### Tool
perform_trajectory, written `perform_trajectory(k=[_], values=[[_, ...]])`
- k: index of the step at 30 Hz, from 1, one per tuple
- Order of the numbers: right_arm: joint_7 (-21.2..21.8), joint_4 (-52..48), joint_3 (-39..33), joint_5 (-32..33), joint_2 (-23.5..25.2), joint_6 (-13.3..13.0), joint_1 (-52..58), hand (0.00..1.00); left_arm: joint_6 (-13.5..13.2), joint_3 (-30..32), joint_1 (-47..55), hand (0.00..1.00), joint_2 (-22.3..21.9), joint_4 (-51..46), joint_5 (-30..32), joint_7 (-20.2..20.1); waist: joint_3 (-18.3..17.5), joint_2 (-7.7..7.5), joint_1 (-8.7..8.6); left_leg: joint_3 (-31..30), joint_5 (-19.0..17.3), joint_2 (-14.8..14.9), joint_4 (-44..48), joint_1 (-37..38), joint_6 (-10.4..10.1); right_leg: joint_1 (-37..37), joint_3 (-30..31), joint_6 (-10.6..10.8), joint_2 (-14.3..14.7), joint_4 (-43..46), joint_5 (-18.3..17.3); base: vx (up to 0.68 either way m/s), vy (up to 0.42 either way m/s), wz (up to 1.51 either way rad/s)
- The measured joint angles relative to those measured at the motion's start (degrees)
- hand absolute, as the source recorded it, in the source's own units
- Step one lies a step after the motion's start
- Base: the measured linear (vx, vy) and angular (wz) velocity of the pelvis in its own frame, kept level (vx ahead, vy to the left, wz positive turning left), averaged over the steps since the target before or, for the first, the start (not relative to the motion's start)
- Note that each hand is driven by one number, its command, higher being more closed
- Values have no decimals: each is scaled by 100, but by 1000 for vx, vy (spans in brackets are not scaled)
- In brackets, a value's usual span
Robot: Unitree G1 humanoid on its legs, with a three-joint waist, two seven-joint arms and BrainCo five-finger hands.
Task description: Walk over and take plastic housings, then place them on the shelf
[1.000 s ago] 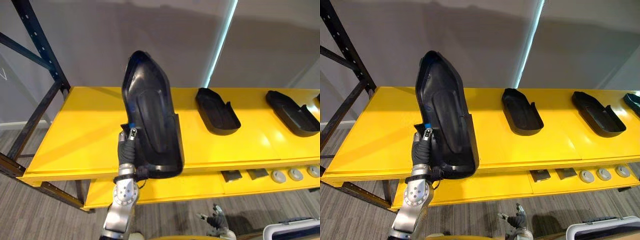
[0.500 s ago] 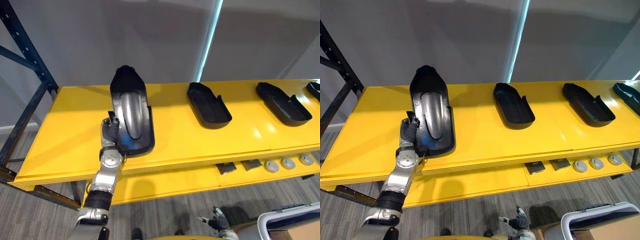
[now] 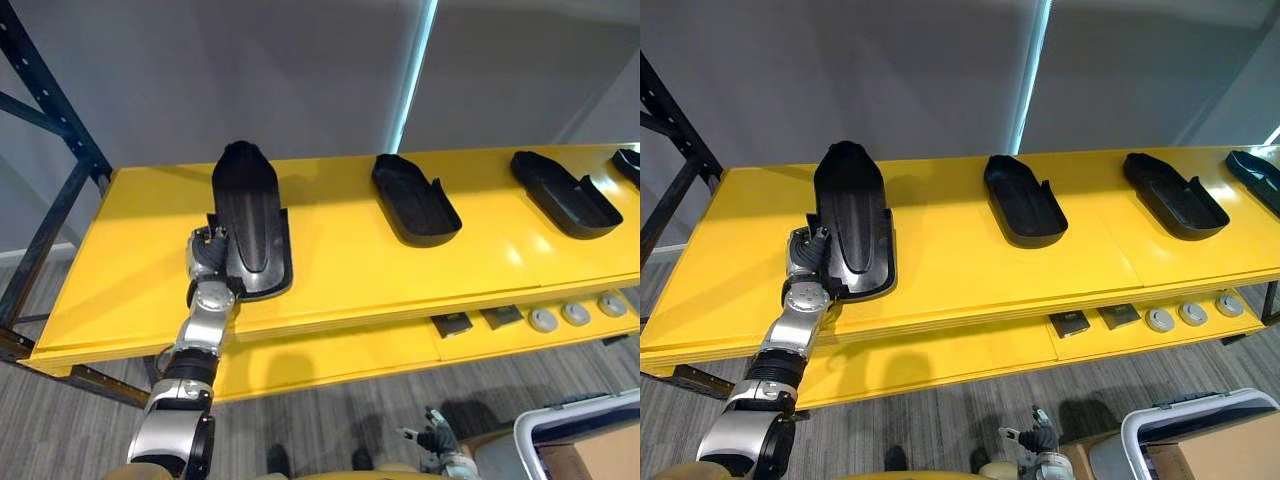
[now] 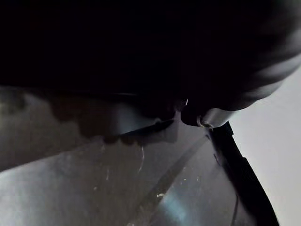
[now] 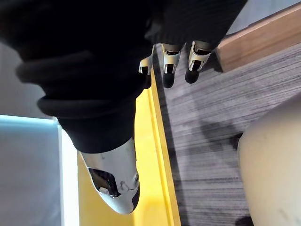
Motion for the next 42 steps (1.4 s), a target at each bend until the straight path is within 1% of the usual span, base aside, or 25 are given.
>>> perform_trajectory(k=[4, 9, 13, 15, 16, 17, 19, 20, 22, 23, 24, 25, 26, 28, 29, 30, 31, 32, 34, 36, 37, 41, 42], values=[[-4, 63, -2, 0, -4, 1, -77, 0, 11, 188, -310, 0, 5, 85, -24, 177, 102, -22, -1, -12, -1, 6, 23, 29, -1, 70, -6, -18, 11, -60, 19, 48, -12, 2], [-15, 62, -14, -1, -3, 0, -103, 0, 7, 222, -344, 0, -36, 59, -59, 306, 131, -8, -30, -13, -1, 10, 21, 29, -1, 83, -4, -29, 17, -61, 26, 19, -7, -3], [-21, 61, -17, -1, -2, 2, -143, 0, -31, 258, -312, 0, -135, -386, -495, 582, 231, -31, -14, -28, 0, 11, -4, 57, -1, 86, -7, -31, 15, -57, 27, -19, 0, 0], [-23, 58, -16, -1, -2, 3, -143, 0, -35, 261, -231, 0, -153, -673, -493, 667, 237, -39, -7, -27, 0, 11, -4, 56, -1, 86, -11, -31, 13, -58, 27, -17, -1, -1], [-24, 58, -16, -2, -2, 4, -141, 0, -34, 256, -156, 0, -191, -961, -481, 737, 237, -40, 1, -29, -1, 8, -4, 56, -1, 90, -17, -30, 9, -60, 27, 0, 0, 0], [-25, 50, -16, -2, -6, 0, -131, 0, -33, 223, 25, 0, -281, -1530, -454, 769, 237, -40, -1, -34, -1, 9, -3, 45, -1, 97, 5, -30, 2, -56, 27, 0, 0, 0], [-26, 49, -22, -1, -6, -2, -122, 0, -86, 121, 262, 0, -349, -2264, -291, 872, 237, -40, 18, -52, -1, 8, 4, 25, -1, 100, -5, -28, -10, -53, 29, 38, 7, 4], [-28, 48, -42, 0, -4, -5, -116, 0, -171, -105, 569, 0, -374, -2947, -58, 884, 237, -40, 25, -67, 0, 10, 29, 27, -1, 113, -17, -28, -20, -52, 29, 33, 7, 6], [-28, 48, -72, 2, 1, -7, -101, 0, -292, -340, 941, 0, -506, -3693, 196, 880, 237, -40, 55, -84, 0, 15, 32, 27, -1, 127, -37, -28, -22, -54, 28, 22, 1, 7], [-28, 45, -74, 6, 5, -13, -94, 0, -410, -525, 1249, 0, -620, -4144, 318, 858, 236, -40, 87, -107, -1, 17, 33, 38, -2, 152, -57, -28, -23, -58, 28, 9, -5, 7], [-28, 40, -75, 9, 5, -20, -83, 0, -481, -609, 1407, 0, -670, -4325, 413, 848, 236, -39, 101, -109, -2, 18, 33, 47, -3, 161, -60, -28, -23, -58, 27, 1, -5, 5], [-28, 13, -83, 13, 5, -24, -53, 0, -587, -774, 1700, 100, -749, -4636, 509, 837, 236, -38, 141, -109, -3, 23, 33, 50, -3, 164, -63, -28, -21, -57, 26, 0, 0, 0], [-29, -2, -89, 15, 5, -26, -35, 0, -630, -851, 1874, 100, -790, -4802, 566, 832, 236, -37, 163, -110, -4, 25, 33, 49, -4, 164, -65, -28, -20, -56, 26, -15, -5, 3], [-29, -2, -111, 15, 11, -30, -20, 0, -817, -1099, 2630, 100, -835, -5394, 799, 659, 235, -36, 194, -157, -32, 29, 31, 36, -26, 176, -121, -23, -22, -52, 19, -21, -4, 11], [-30, -1, -111, 14, 10, -29, -16, 0, -859, -1140, 2806, 100, -839, -5510, 867, 604, 235, -37, 198, -161, -36, 29, 31, 32, -22, 177, -132, -17, -24, -50, 15, -24, -1, 11], [-29, -7, -110, 15, 10, -32, 10, 0, -970, -1223, 3156, 100, -863, -5673, 907, 522, 235, -37, 230, -160, -47, 32, 31, 31, -12, 179, -139, -3, -29, -47, 6, -25, 0, 7], [-31, -46, -109, 15, 10, -34, 62, 0, -1068, -1279, 3422, 100, -908, -5743, 906, 413, 231, -30, 297, -157, -52, 40, 31, 30, -7, 182, -145, 9, -38, -45, -2, -24, 0, 4], [-32, -73, -109, 15, 8, -43, 99, 0, -1106, -1339, 3538, 100, -919, -5746, 901, 350, 228, -26, 342, -153, -56, 41, 31, 30, -1, 182, -147, 33, -43, -44, -17, -21, 1, 6], [-31, -77, -99, 14, 1, -58, 131, 0, -1263, -1465, 4025, 100, -929, -5742, 887, 72, 221, -34, 399, -147, -58, 36, 31, 21, 4, 190, -186, 45, -61, -39, -24, -19, 6, 8], [-32, -85, -97, 15, -1, -71, 169, 0, -1280, -1561, 4244, 100, -951, -5707, 884, -80, 216, -41, 487, -139, -59, 34, 31, 23, 5, 190, -186, 63, -68, -38, -35, -8, 3, 4], [-32, -105, -90, 11, -2, -76, 194, 0, -1283, -1609, 4344, 100, -992, -5635, 883, -249, 213, -47, 516, -143, -59, 30, 31, 15, 5, 196, -220, 66, -79, -36, -37, -3, 1, 9], [-33, -122, -21, 9, -3, -75, 206, 0, -1286, -1648, 4423, 100, -1181, -5101, 885, -525, 184, -61, 511, -136, -62, 23, 31, 23, 10, 222, -292, 64, -105, -35, -36, 0, 1, 5], [-35, -129, 12, 9, -3, -73, 208, 0, -1282, -1653, 4423, 100, -1195, -5012, 886, -537, 172, -64, 509, -129, -64, 24, 31, 23, 13, 221, -292, 62, -105, -35, -34, 18, -6, -4]])
